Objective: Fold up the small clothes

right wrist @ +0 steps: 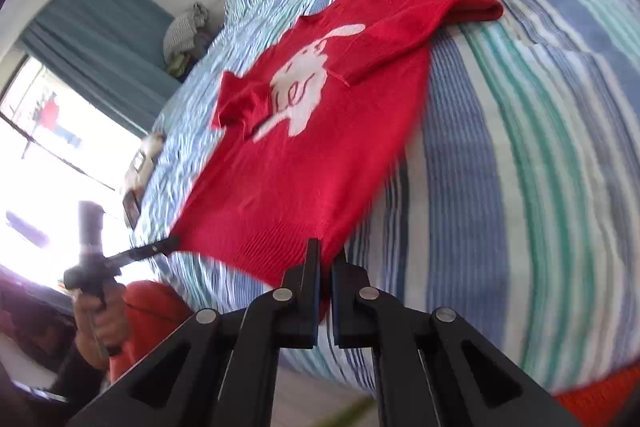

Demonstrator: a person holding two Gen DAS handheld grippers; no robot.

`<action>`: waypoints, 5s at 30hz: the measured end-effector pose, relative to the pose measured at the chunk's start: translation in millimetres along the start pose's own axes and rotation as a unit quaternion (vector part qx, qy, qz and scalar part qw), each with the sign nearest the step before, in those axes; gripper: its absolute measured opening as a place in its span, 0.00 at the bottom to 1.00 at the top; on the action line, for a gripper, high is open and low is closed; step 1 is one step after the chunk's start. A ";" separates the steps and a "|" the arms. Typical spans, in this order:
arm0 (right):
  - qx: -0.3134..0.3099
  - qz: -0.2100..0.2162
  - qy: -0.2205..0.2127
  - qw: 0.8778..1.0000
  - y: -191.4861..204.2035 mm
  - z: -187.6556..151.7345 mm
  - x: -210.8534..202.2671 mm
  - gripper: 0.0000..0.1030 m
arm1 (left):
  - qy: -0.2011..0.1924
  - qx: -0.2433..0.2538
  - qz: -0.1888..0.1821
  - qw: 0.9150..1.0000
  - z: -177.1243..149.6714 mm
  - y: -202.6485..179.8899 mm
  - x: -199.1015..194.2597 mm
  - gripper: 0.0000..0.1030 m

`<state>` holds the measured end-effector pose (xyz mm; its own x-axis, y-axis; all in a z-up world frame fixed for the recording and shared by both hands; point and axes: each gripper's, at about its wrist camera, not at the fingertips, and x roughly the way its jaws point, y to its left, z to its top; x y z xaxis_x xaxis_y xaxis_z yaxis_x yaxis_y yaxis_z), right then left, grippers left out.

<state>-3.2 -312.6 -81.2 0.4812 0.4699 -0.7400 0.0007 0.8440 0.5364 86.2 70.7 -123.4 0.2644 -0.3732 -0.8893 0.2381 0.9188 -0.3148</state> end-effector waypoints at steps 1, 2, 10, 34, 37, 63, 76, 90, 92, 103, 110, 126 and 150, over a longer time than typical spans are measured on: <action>0.001 -0.006 0.008 1.000 0.4 -2.8 0.7 0.04 | 0.008 0.008 0.006 1.000 0.4 -0.5 1.5 0.11; 0.004 -0.010 0.012 1.000 -1.2 -3.7 5.2 0.04 | 0.014 0.016 0.019 1.000 -0.2 -3.4 7.2 0.12; 0.011 -0.038 0.032 0.999 -11.9 -12.8 50.2 0.36 | -0.022 -0.043 0.042 0.998 -5.5 19.6 19.4 0.78; 0.034 -0.148 0.023 0.988 -38.3 -21.3 55.7 0.03 | -0.008 -0.009 0.206 0.978 -28.8 -5.9 48.1 0.01; 0.036 -0.145 0.020 0.989 -39.9 -21.7 55.4 0.03 | -0.009 -0.007 0.209 0.978 -29.0 -0.3 47.6 0.01; 0.039 -0.140 0.017 0.989 -41.6 -28.7 48.9 0.02 | -0.010 0.017 0.233 0.972 -30.0 -12.8 51.2 0.02; 0.046 -0.137 0.013 0.989 -43.1 -28.8 48.3 0.02 | -0.010 0.023 0.240 0.971 -30.2 -13.9 51.2 0.02; 0.045 -0.137 0.013 0.990 -42.5 -28.9 48.6 0.02 | -0.011 0.030 0.250 0.968 -32.4 -18.5 52.5 0.02; 0.045 -0.137 0.013 0.990 -42.5 -28.9 48.6 0.02 | -0.011 0.031 0.250 0.968 -32.4 -18.4 52.6 0.02; 0.046 -0.135 0.013 0.990 -42.6 -29.2 48.3 0.02 | -0.012 0.036 0.256 0.966 -33.2 -20.2 52.9 0.02; 0.077 -0.127 0.037 0.988 -43.4 -29.3 36.4 0.08 | 0.014 0.040 0.282 0.958 -40.1 -24.4 42.4 0.19; -0.287 -0.166 -0.007 0.944 50.7 126.8 78.7 0.48 | -0.096 -0.078 0.291 0.949 -33.6 1.1 -50.6 0.62; 0.128 -0.324 -0.183 0.919 -242.3 173.4 -141.0 0.03 | -0.057 -0.062 0.280 0.956 -51.6 -13.8 -26.7 0.62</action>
<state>80.8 -628.1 -36.5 0.5701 -0.2687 -0.7764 0.5751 0.8054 0.1436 27.7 74.6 -112.4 0.4191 0.1774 -0.8904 -0.0823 0.9841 0.1573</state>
